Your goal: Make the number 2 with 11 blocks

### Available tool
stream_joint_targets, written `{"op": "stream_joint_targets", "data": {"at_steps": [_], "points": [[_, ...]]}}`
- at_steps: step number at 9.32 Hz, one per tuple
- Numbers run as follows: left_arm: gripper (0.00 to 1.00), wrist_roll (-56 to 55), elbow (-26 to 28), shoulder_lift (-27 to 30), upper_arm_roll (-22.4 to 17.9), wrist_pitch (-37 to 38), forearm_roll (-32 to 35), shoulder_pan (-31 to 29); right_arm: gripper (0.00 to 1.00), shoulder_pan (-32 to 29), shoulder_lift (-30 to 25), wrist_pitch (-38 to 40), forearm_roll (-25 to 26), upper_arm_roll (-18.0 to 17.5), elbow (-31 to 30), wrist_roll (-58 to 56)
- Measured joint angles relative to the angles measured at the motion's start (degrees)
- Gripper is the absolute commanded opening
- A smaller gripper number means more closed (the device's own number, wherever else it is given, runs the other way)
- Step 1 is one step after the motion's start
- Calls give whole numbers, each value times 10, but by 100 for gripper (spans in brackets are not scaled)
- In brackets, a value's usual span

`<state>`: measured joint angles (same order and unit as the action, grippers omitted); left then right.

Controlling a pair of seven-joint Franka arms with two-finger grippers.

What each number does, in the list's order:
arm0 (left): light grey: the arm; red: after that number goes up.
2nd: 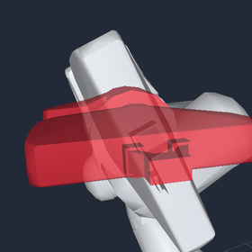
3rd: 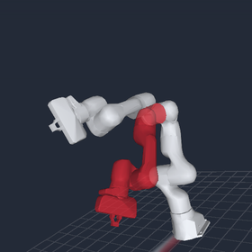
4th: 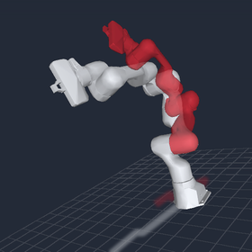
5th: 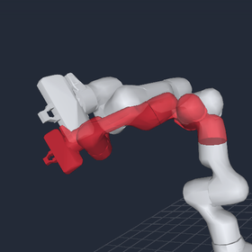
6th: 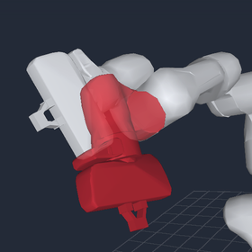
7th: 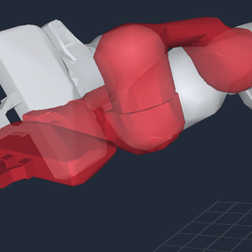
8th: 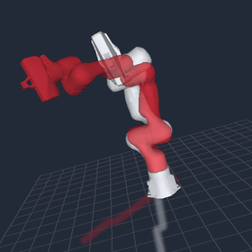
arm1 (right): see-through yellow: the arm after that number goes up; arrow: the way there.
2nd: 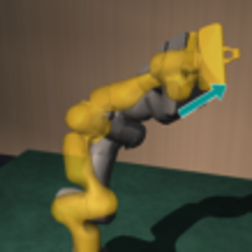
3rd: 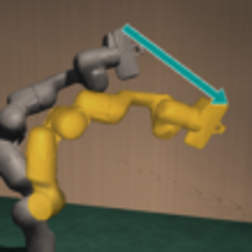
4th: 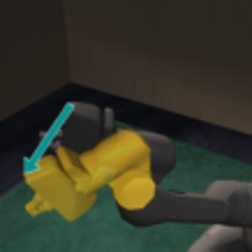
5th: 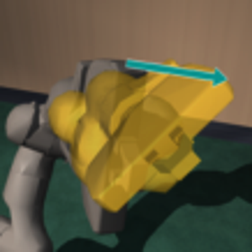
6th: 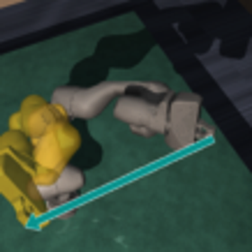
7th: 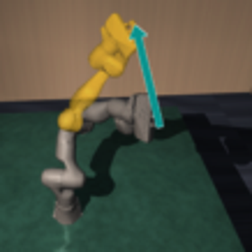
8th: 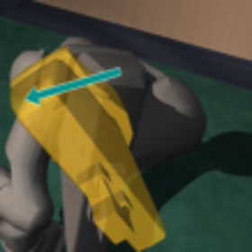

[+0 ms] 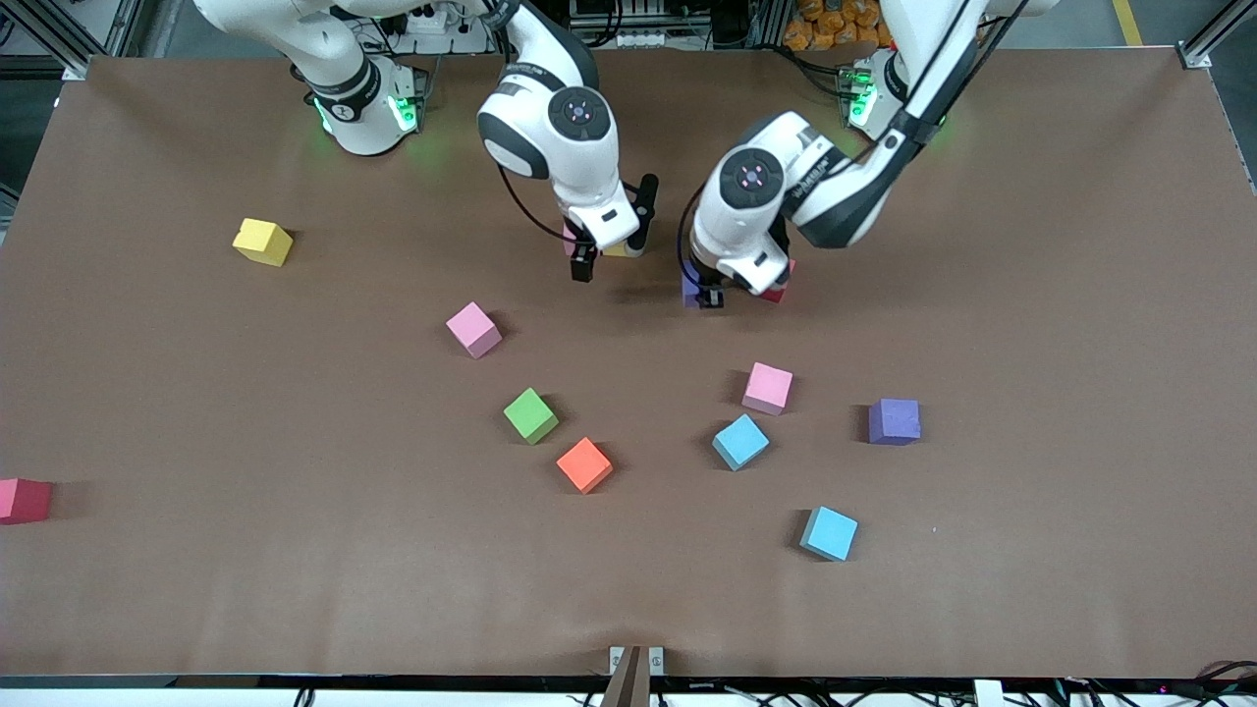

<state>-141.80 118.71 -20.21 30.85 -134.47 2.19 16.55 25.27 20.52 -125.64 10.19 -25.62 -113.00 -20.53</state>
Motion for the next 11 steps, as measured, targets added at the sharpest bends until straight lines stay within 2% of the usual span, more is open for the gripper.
{"op": "stream_joint_targets", "data": {"at_steps": [1, 2, 3, 5, 8, 9, 11], "points": [[0, -36, 26, 1, 31, -27, 0, 1, 100, -15, -3, 46, -3, 10, 26, -8], [0, -70, 55, 3, 59, -54, 0, 5, 100, -22, -8, 78, -8, 33, 45, -12], [0, -91, 77, 4, 69, -75, 0, 13, 100, -24, -13, 93, -12, 68, 52, -14], [0, -103, 97, 3, 69, -100, 0, 22, 100, -27, -14, 94, -11, 134, 53, -25], [0, -103, 102, -12, 67, -118, 0, 22, 100, -28, -13, 93, -11, 201, 68, -27], [0, -103, 102, -20, 68, -121, 0, 24, 100, -29, -11, 93, -35, 220, 68, -30], [0, -102, 102, -41, 67, -139, 2, 48, 100, -29, 5, 94, -95, 235, 63, -33]]}}
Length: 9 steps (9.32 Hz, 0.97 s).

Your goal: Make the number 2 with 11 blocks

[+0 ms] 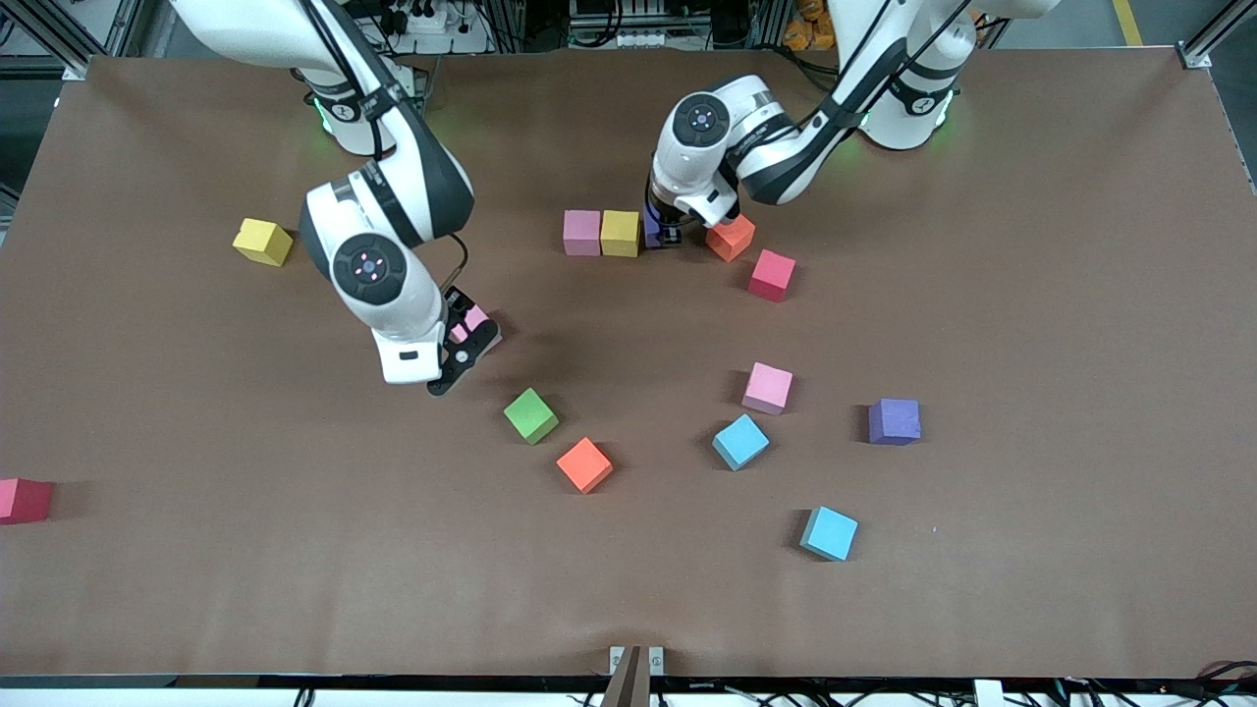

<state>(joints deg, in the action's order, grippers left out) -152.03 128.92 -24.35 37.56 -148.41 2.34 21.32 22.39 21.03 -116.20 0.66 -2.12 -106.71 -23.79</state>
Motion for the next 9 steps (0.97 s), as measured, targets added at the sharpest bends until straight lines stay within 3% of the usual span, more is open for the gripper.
{"op": "stream_joint_targets", "data": {"at_steps": [3, 9], "points": [[0, 0, -1, -14, -5, -7, 15, 12, 100, 1, 15, -47, -49, 4, -50, 21], [0, 0, -10, -24, -19, -9, 32, 11, 100, 26, 17, -102, -51, -8, -111, 78]]}}
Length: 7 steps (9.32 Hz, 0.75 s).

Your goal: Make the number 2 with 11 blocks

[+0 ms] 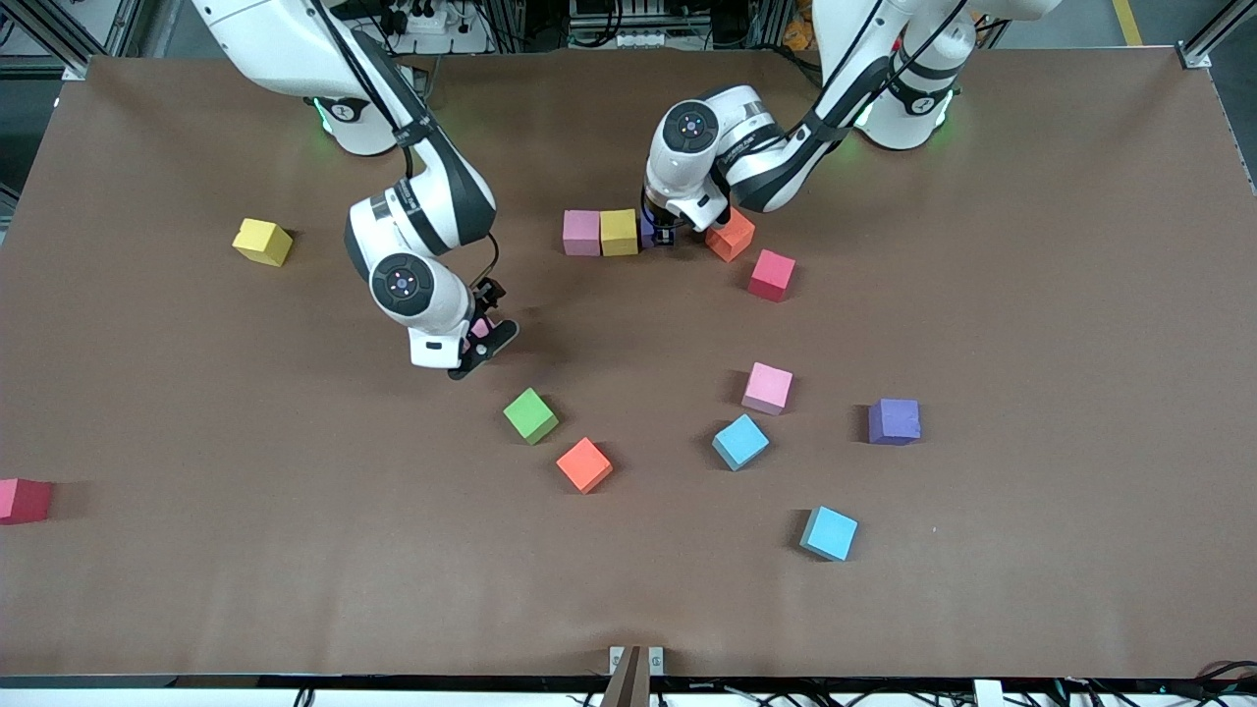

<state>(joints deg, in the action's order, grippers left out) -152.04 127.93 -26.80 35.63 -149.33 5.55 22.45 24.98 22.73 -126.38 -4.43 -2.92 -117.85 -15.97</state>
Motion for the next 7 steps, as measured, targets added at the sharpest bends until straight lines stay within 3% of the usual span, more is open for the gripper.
{"op": "stream_joint_targets", "data": {"at_steps": [3, 4, 6, 7], "points": [[0, 0, -9, -3, -1, 0, 0, 0, 100, 4, 3, -24, 0, -4, -21, 0], [0, 0, -11, -4, -3, 0, 0, 1, 80, 6, 4, -27, 0, -4, -21, 0], [0, 0, -16, -6, -24, 0, 1, 14, 76, 6, 9, -42, 0, -4, -22, 0], [0, 0, -21, -6, -36, 0, 1, 29, 49, 6, 15, -50, 3, -4, -23, -1]]}}
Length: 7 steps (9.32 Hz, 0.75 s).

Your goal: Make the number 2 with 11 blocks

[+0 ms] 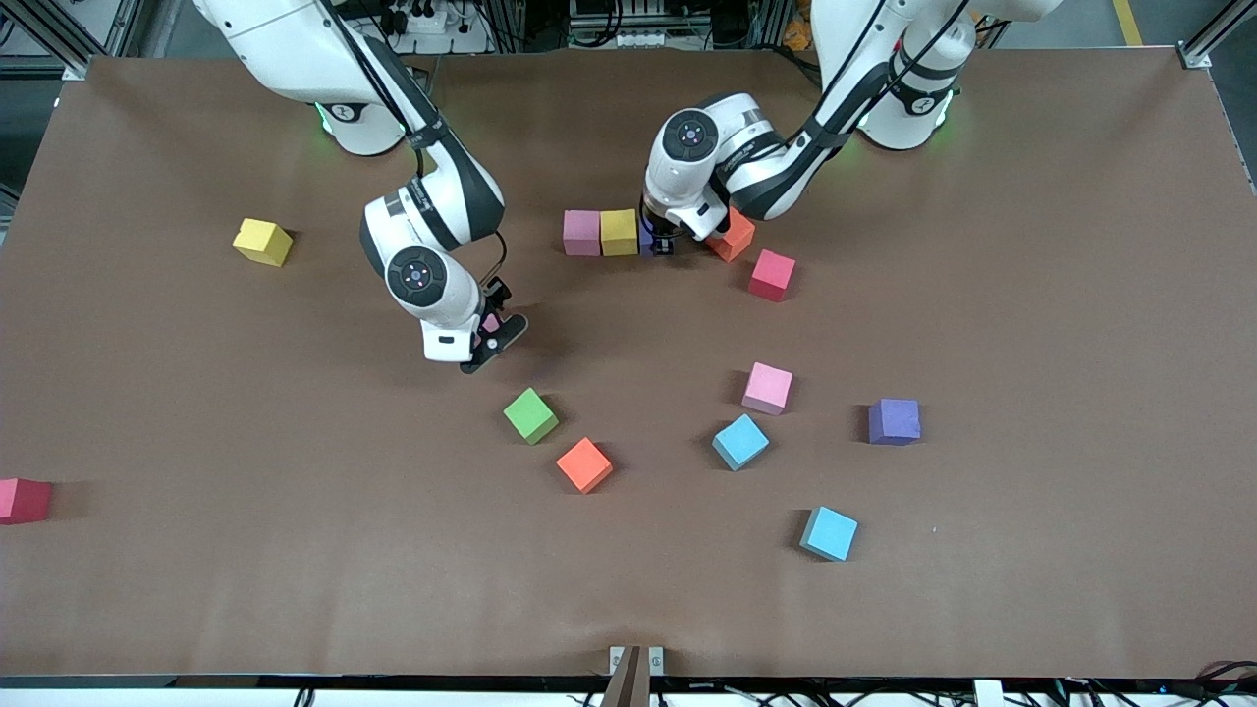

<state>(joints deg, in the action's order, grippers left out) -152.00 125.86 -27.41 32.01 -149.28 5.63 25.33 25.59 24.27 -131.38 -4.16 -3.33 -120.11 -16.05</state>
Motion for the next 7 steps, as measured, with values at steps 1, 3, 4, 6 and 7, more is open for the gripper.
{"op": "stream_joint_targets", "data": {"at_steps": [1, 3, 4, 6, 7], "points": [[0, 0, -3, 1, -11, 1, 0, 14, 21, 0, 4, -4, 1, 0, -1, 0], [0, 0, -7, 1, -19, 2, 0, 23, 0, 0, 3, -5, 4, 0, -1, -5], [0, 0, -7, 1, -19, 3, 0, 24, 0, 0, 1, -5, 6, 0, 5, -28], [0, 0, -8, 1, -22, 4, 0, 27, 0, -1, -7, 3, 6, 0, 20, -99], [0, 0, -9, 1, -24, 6, 1, 30, 0, -1, -18, 18, 6, 1, 26, -116]]}}
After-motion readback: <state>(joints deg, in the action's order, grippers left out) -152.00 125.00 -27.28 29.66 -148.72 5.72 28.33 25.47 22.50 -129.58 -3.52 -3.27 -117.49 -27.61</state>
